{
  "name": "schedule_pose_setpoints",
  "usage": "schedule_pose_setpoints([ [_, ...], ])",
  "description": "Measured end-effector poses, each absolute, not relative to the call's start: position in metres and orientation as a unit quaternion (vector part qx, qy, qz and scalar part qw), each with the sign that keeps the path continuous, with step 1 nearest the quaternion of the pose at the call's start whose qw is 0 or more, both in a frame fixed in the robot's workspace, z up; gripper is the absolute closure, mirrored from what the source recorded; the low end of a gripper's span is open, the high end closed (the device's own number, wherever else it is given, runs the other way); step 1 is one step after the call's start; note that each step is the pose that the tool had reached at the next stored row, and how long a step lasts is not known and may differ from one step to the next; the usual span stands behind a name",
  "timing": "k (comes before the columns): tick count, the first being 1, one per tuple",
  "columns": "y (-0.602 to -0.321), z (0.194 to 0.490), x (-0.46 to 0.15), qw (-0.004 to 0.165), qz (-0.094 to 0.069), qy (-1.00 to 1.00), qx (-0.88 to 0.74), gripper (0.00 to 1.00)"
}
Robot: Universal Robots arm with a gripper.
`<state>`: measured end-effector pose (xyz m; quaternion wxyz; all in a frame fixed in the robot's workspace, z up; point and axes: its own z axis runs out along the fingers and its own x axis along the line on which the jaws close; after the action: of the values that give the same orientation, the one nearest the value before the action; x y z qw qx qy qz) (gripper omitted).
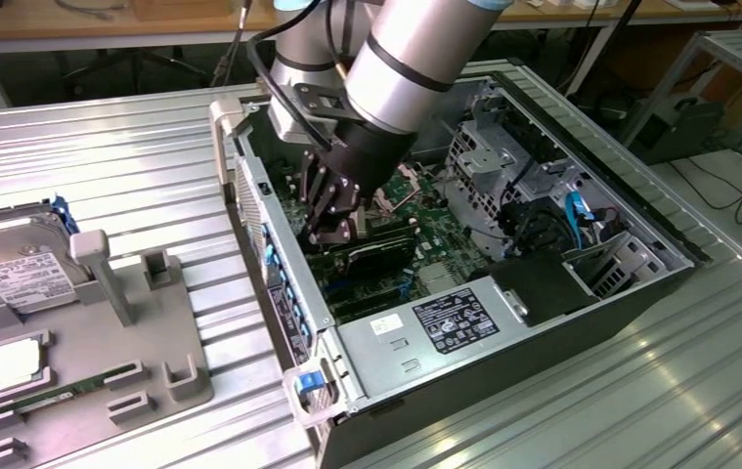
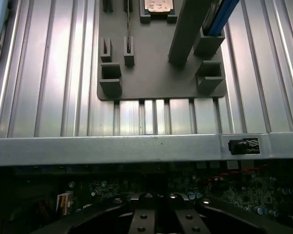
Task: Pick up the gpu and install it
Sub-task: 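Press down on the gpu until it lock into place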
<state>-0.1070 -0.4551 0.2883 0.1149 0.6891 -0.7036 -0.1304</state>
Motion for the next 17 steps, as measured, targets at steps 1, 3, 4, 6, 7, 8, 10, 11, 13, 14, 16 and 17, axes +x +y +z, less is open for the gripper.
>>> schedule_pose_setpoints([
  [1, -0.4548, 0.2880, -0.1070, 0.113, -0.128, -0.704, 0.689, 0.89],
  [3, -0.4538, 0.2876, -0.1070, 0.107, -0.123, -0.705, 0.691, 0.89],
  [4, -0.4534, 0.2876, -0.1070, 0.105, -0.121, -0.705, 0.691, 0.89],
  [6, -0.4528, 0.2877, -0.1069, 0.104, -0.119, -0.705, 0.691, 0.89],
  [7, -0.4525, 0.2882, -0.1068, 0.105, -0.120, -0.705, 0.691, 0.89],
  [8, -0.4519, 0.2891, -0.1066, 0.106, -0.122, -0.705, 0.691, 0.89],
  [10, -0.4509, 0.2909, -0.1064, 0.110, -0.125, -0.704, 0.690, 0.89],
  [11, -0.4507, 0.2915, -0.1063, 0.112, -0.127, -0.704, 0.690, 0.89],
  [13, -0.4506, 0.2918, -0.1063, 0.117, -0.132, -0.703, 0.689, 0.89],
  [14, -0.4506, 0.2918, -0.1062, 0.119, -0.134, -0.703, 0.688, 0.89],
  [16, -0.4506, 0.2918, -0.1062, 0.124, -0.138, -0.702, 0.688, 0.89],
  [17, -0.4506, 0.2918, -0.1061, 0.126, -0.140, -0.702, 0.687, 0.89],
])
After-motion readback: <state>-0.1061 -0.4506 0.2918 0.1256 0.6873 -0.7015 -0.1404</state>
